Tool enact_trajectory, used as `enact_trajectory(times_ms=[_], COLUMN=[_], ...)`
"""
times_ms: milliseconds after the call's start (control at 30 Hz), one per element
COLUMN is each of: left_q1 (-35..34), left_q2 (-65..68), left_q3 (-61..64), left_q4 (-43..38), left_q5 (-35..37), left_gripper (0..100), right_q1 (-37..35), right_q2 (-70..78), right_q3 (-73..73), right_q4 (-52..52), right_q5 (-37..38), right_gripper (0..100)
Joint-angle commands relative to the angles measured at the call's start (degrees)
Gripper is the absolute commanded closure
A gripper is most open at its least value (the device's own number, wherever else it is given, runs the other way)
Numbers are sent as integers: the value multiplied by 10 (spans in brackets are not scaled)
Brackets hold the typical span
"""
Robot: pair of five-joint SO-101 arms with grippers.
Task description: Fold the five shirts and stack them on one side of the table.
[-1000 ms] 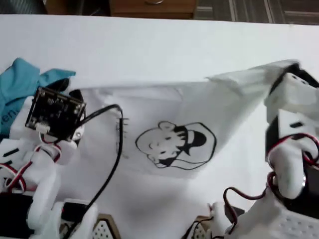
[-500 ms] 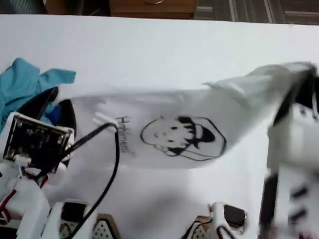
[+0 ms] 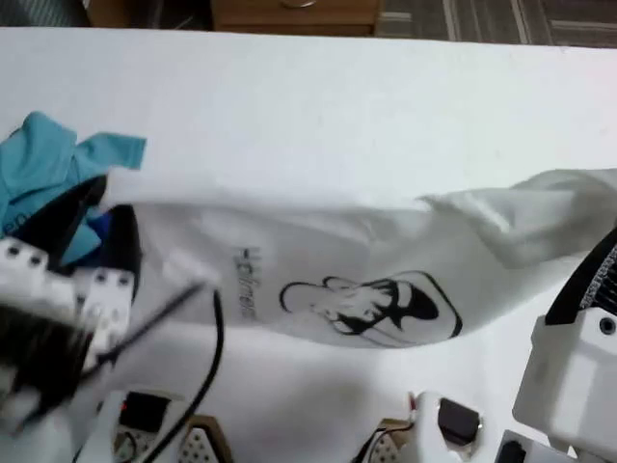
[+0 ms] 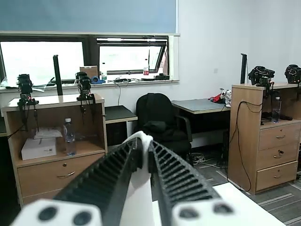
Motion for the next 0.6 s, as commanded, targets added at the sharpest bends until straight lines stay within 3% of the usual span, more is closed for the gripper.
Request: enact_trajectory(times_ms=[0,200,333,567], left_q1=[13,13,13,13], left_q2=[5,5,7,3], left_q3=[-47,-52,-45,78], left_q4=[2,-15,-22,-43], left_q5=[2,2,2,0], left_gripper=[975,975,975,975], right_q1=[9,15,68,97], right_q2=[5,4,4,5], right_q3=[-4,-4,-5,-4], right_q4=[-3,-48,-105,-153], right_q5=[4,6,6,24], right_gripper=[979,979,979,979])
